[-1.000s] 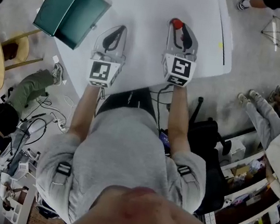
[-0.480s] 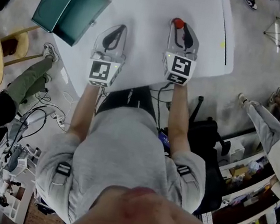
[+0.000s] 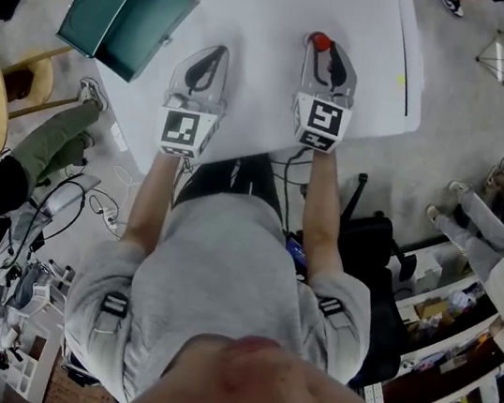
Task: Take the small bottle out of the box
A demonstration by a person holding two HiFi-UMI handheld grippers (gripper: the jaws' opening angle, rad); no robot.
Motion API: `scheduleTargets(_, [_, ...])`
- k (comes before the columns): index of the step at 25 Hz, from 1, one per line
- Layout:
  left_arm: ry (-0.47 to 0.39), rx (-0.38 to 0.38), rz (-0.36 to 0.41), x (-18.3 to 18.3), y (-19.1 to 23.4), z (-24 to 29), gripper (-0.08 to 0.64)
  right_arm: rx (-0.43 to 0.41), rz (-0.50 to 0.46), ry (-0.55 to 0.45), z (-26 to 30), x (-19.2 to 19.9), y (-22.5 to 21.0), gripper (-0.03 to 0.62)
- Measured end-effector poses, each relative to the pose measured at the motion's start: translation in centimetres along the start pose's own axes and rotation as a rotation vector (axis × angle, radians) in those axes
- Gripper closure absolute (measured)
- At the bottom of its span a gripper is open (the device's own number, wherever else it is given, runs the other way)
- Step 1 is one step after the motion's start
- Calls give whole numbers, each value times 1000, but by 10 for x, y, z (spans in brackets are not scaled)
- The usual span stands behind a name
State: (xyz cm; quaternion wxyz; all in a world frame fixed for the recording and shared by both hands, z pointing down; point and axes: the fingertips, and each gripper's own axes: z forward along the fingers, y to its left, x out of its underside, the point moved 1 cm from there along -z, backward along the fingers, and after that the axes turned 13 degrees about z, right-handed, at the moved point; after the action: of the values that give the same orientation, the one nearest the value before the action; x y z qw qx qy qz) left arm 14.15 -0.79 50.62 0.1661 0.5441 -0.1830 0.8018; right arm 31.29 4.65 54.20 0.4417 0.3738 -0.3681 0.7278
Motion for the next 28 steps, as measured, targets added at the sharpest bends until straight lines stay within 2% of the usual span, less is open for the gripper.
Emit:
scheduleTargets(3, [-1, -2, 6, 0, 0, -1, 548, 3, 5, -12, -1, -1, 0, 456])
scheduleTargets(6, [-7, -4, 5, -3, 1, -4, 548, -10, 6, -22, -4, -6, 4, 424])
scheduleTargets(17, [-39, -20, 1, -18, 10, -22, 548, -12, -13, -72, -22, -27, 15, 431])
scheduleTargets(28, [-119, -55, 37, -59, 14, -63, 548, -25, -17, -152, -71, -58, 39, 455])
